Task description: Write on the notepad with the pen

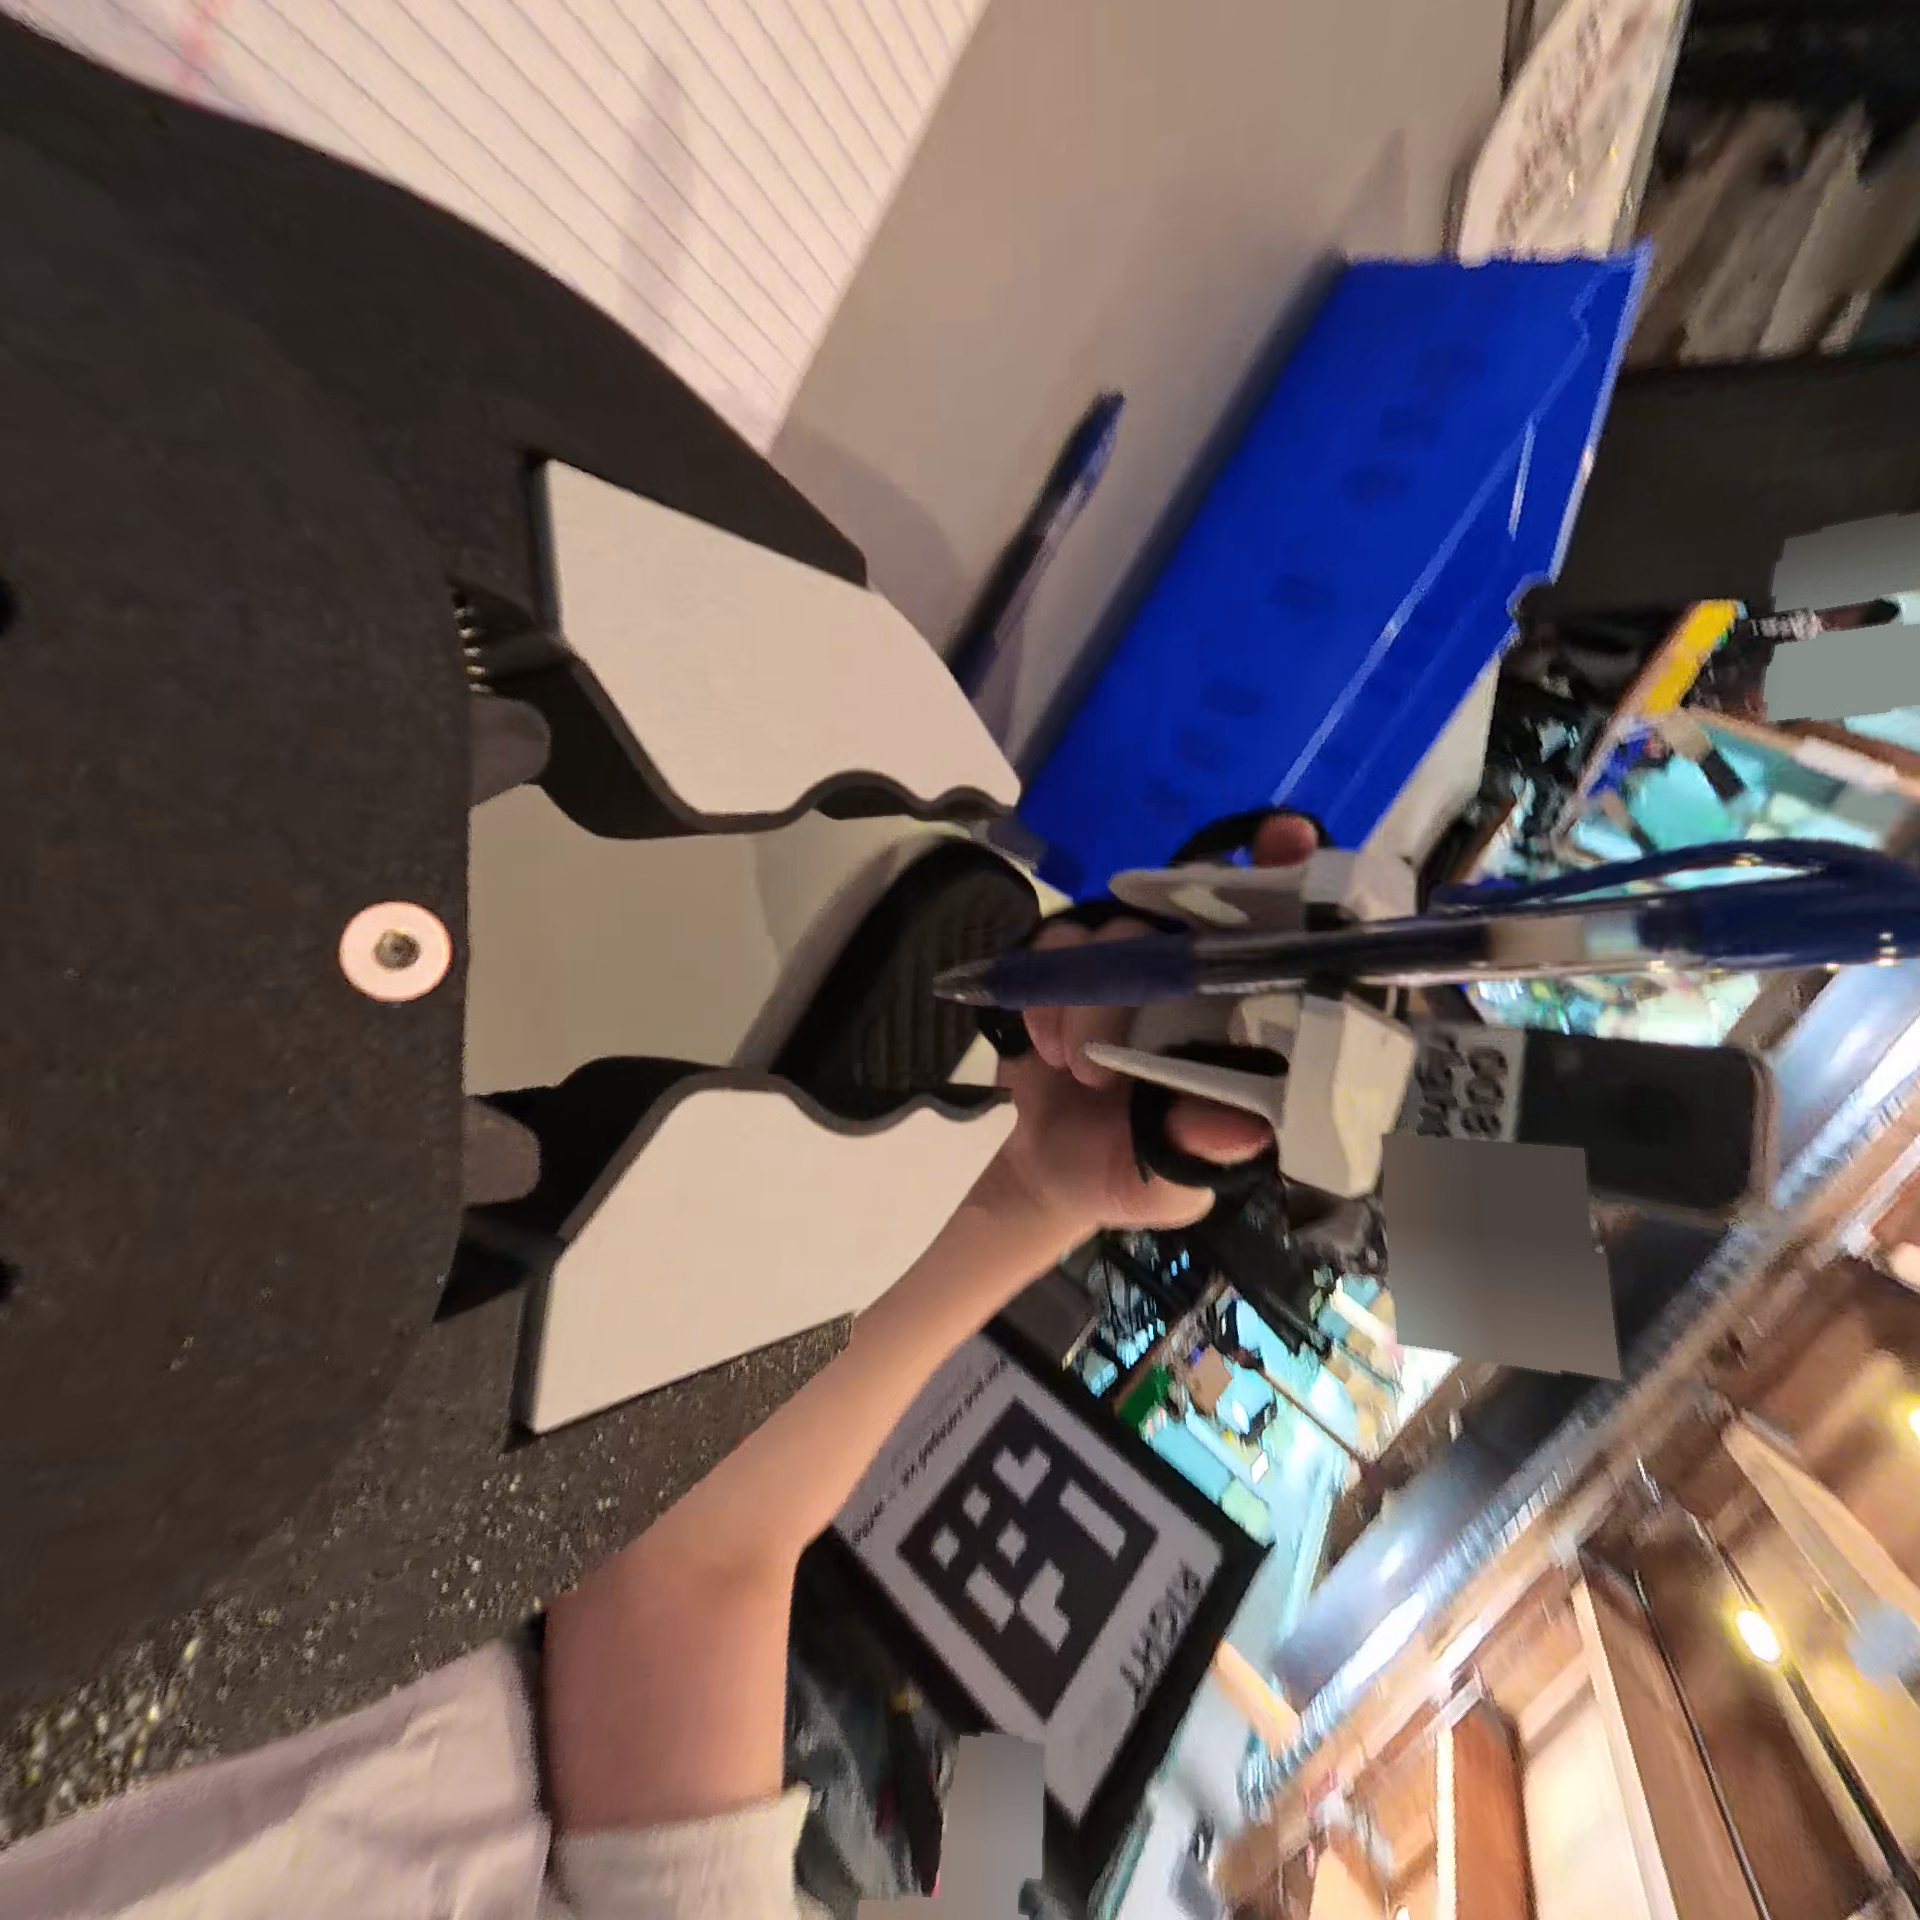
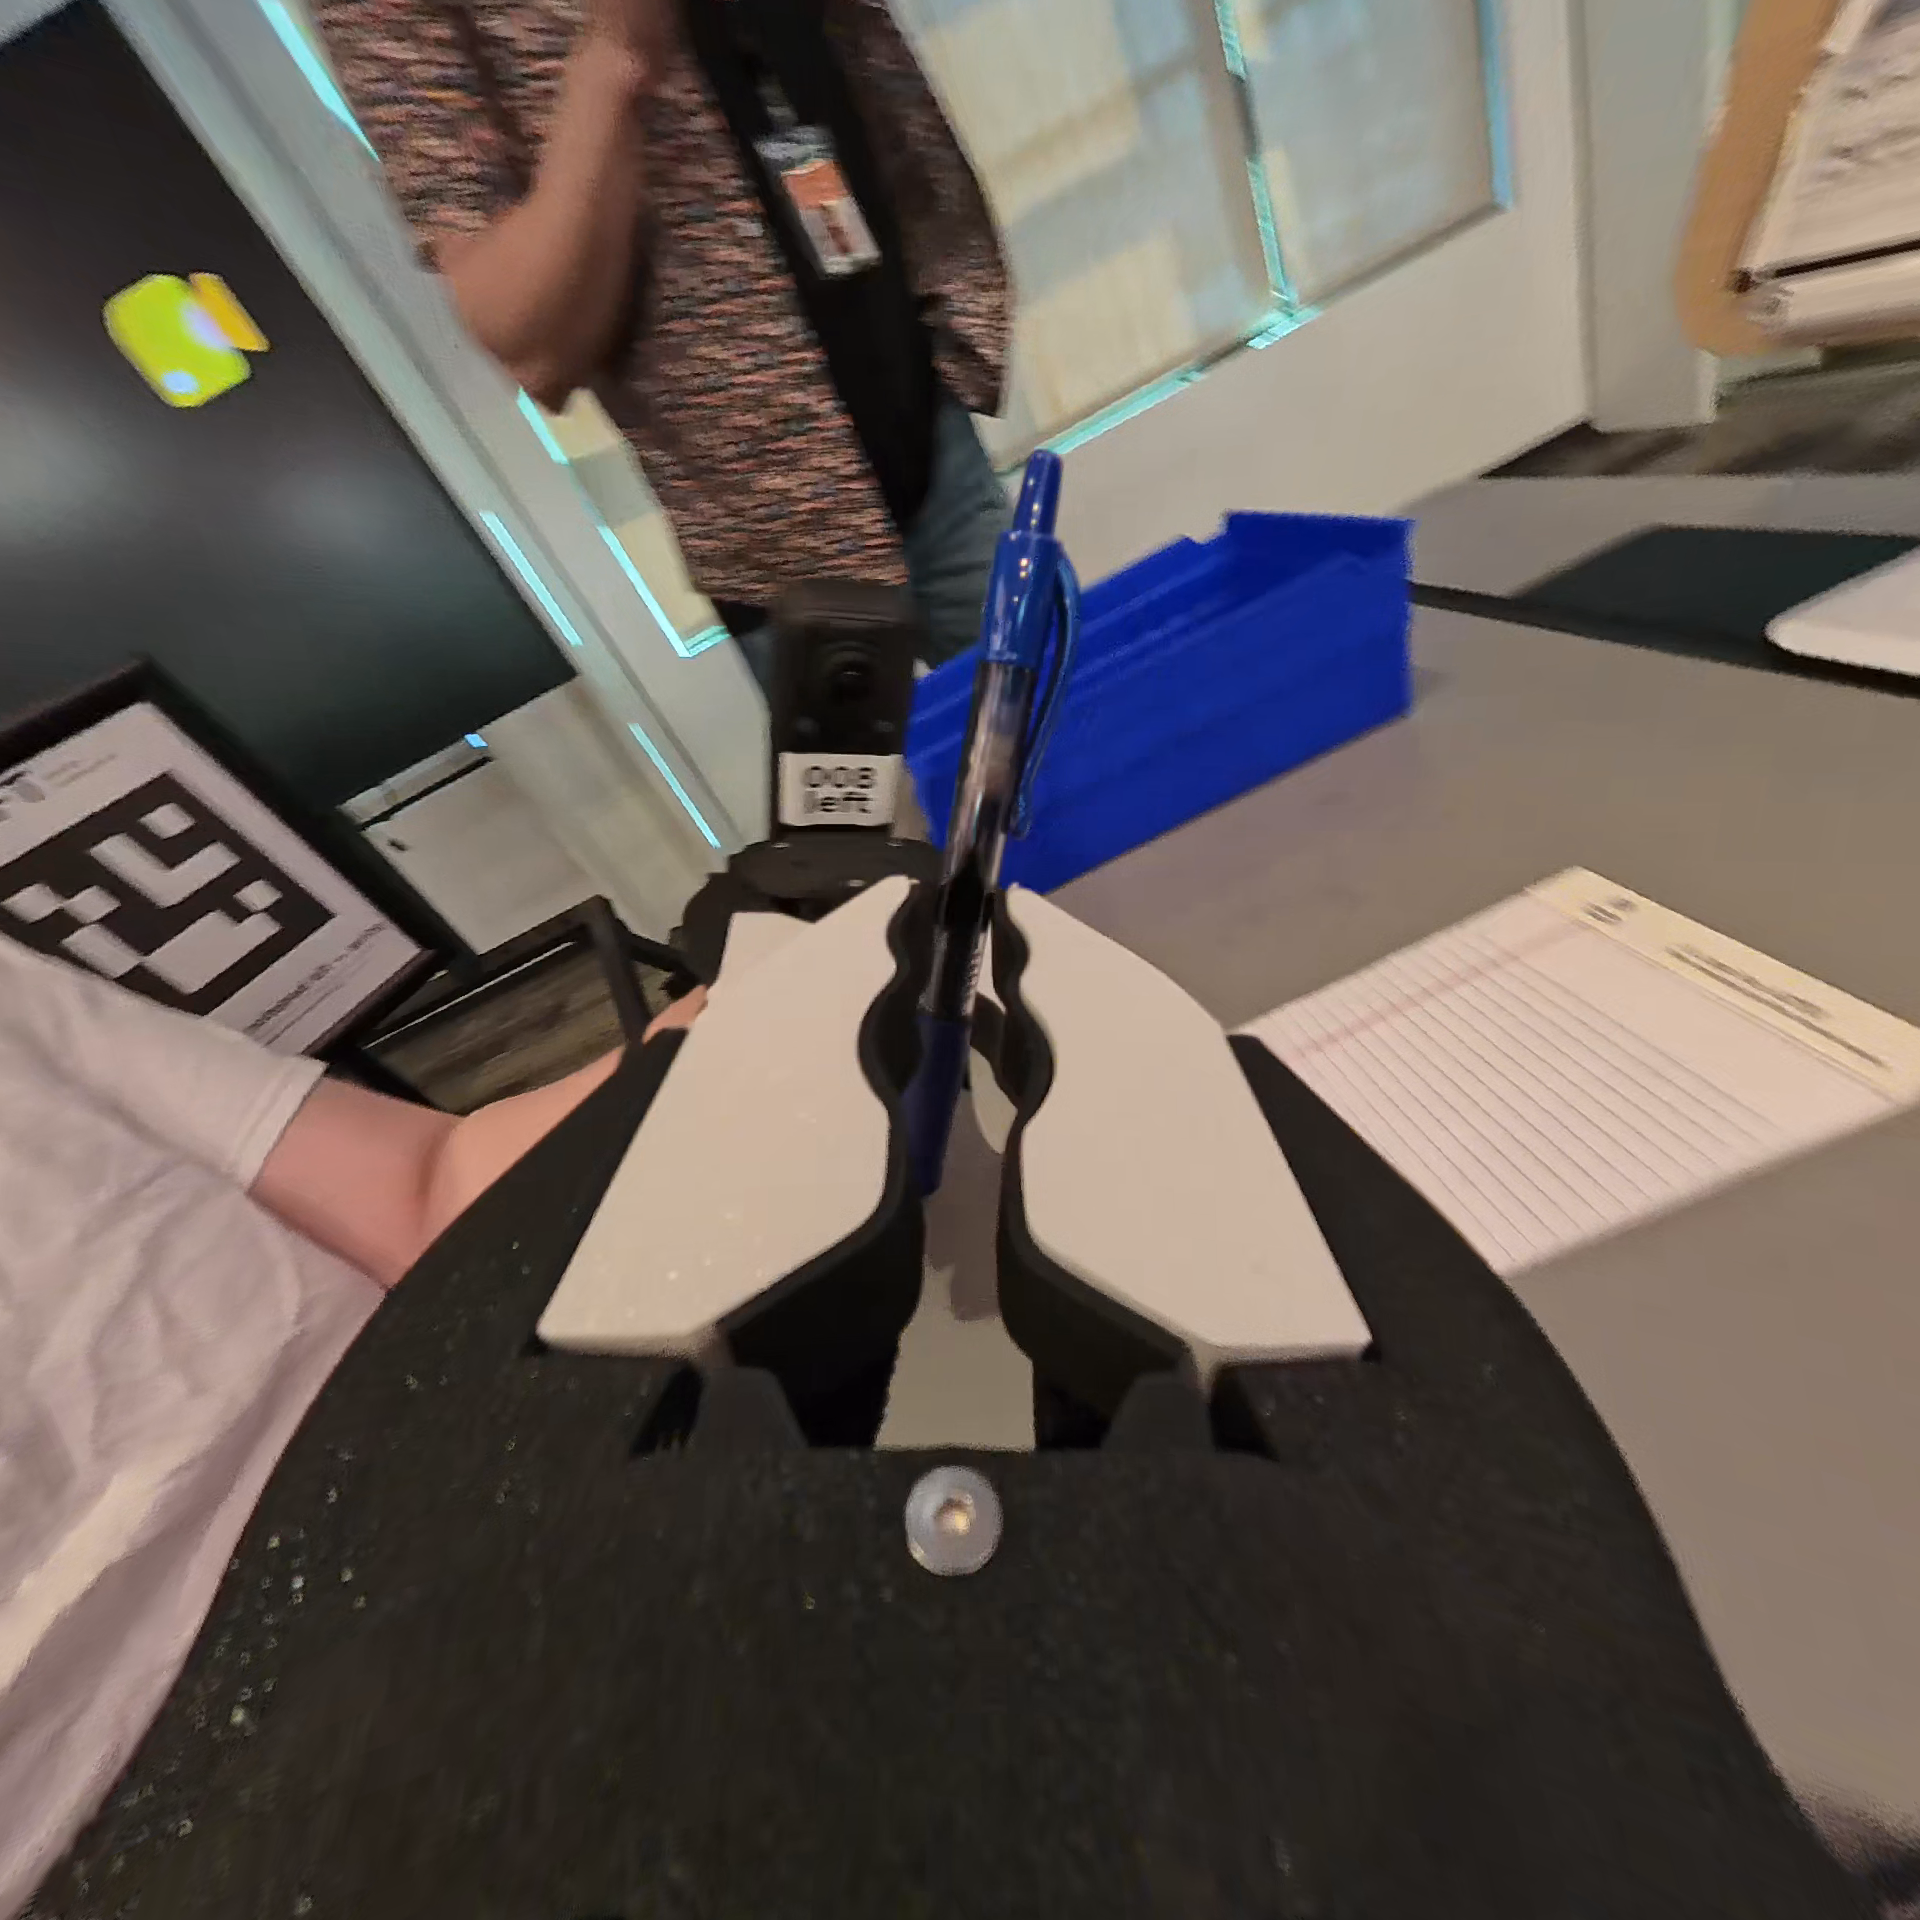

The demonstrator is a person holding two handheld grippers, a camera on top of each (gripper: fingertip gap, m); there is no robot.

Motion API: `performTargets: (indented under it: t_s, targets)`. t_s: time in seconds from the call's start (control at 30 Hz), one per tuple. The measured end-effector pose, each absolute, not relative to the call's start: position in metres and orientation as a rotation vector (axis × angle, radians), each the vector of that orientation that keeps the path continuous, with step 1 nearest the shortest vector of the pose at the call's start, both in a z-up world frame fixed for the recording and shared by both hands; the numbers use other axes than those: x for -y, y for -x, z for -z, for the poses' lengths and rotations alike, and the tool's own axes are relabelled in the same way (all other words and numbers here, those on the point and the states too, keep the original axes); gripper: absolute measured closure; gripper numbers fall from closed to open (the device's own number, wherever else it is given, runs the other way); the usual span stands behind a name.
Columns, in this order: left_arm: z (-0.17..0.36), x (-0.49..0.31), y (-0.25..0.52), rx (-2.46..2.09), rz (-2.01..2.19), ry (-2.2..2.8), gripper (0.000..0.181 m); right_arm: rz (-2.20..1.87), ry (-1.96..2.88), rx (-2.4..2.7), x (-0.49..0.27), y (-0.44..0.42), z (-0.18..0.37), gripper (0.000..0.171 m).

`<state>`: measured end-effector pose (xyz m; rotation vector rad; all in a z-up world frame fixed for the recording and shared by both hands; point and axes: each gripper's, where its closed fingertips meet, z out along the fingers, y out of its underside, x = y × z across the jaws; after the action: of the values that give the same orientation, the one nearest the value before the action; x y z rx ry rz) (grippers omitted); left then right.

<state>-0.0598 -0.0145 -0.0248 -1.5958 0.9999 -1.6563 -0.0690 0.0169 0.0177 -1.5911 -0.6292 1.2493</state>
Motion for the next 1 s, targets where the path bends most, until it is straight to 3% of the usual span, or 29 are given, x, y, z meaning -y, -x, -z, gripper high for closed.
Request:
performTargets:
  t_s: [0.27, 0.43, 0.63, 0.83, 1.0]
  targets:
    - [0.002, 0.036, 0.053, -1.088, 1.780, 1.441, 0.145, -1.426, 1.406, 0.744, 0.009, 0.087, -0.033, 0.161]
    - [-0.002, 0.041, 0.053, -1.117, 1.780, 1.394, 0.169, -1.460, 1.363, 0.752, 0.013, 0.087, -0.035, 0.161]
    - [0.005, 0.033, 0.052, -1.120, 1.623, 1.454, 0.170, -1.409, 1.373, 0.742, 0.009, 0.084, -0.032, 0.160]
    - [0.017, 0.013, 0.056, -1.092, 1.315, 1.571, 0.170, -1.056, 1.471, 0.610, -0.019, 0.074, -0.045, 0.130]
    - [0.018, 0.008, 0.054, -1.088, 1.147, 1.566, 0.170, -0.936, 1.541, 0.607, -0.022, 0.090, -0.058, 0.132]
